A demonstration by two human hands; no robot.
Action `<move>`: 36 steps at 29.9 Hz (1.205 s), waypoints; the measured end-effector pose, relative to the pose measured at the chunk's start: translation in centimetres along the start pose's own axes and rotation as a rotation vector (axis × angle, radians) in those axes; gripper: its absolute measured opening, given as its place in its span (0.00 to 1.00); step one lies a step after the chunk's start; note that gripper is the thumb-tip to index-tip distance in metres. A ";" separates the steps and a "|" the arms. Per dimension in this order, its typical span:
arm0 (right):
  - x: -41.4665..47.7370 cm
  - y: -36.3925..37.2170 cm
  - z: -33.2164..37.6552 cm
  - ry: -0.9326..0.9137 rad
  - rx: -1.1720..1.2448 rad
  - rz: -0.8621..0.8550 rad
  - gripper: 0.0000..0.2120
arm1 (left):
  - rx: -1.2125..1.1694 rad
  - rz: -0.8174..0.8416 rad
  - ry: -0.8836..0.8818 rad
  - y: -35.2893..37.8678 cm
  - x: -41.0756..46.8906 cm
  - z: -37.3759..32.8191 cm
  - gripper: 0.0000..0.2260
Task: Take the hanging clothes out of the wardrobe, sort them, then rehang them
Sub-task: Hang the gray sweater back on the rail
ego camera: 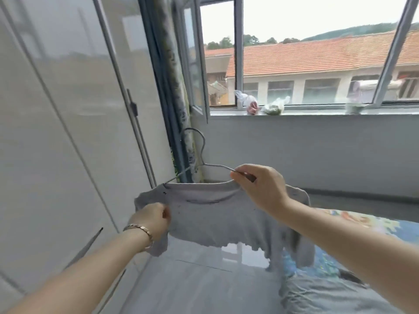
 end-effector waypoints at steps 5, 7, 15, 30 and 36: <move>0.5 6.7 8.9 -0.120 0.295 0.437 0.06 | -0.084 -0.147 -0.238 -2.0 -9.7 10.0 0.06; -0.3 9.4 12.8 -0.190 0.319 0.593 0.05 | -0.129 -0.188 -0.342 -2.5 -14.5 13.3 0.06; -6.6 18.0 29.4 -0.316 0.385 0.848 0.06 | -0.322 -0.290 -0.721 -4.0 -31.8 24.2 0.10; -18.3 25.9 59.8 -0.387 0.520 1.110 0.03 | -0.277 -0.595 -1.166 -13.2 -56.4 39.6 0.13; -20.6 29.2 71.7 -0.493 0.488 1.145 0.14 | -0.103 -0.581 -1.238 -18.0 -60.0 46.6 0.11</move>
Point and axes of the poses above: each hand's wrist, its own x-axis towards the middle knuckle, its own y-axis out of the palm, z = x × y, the point moved 2 cm from there along x, towards the middle knuckle, and after that the axes turned 11 degrees about z, right-handed, at the moved point
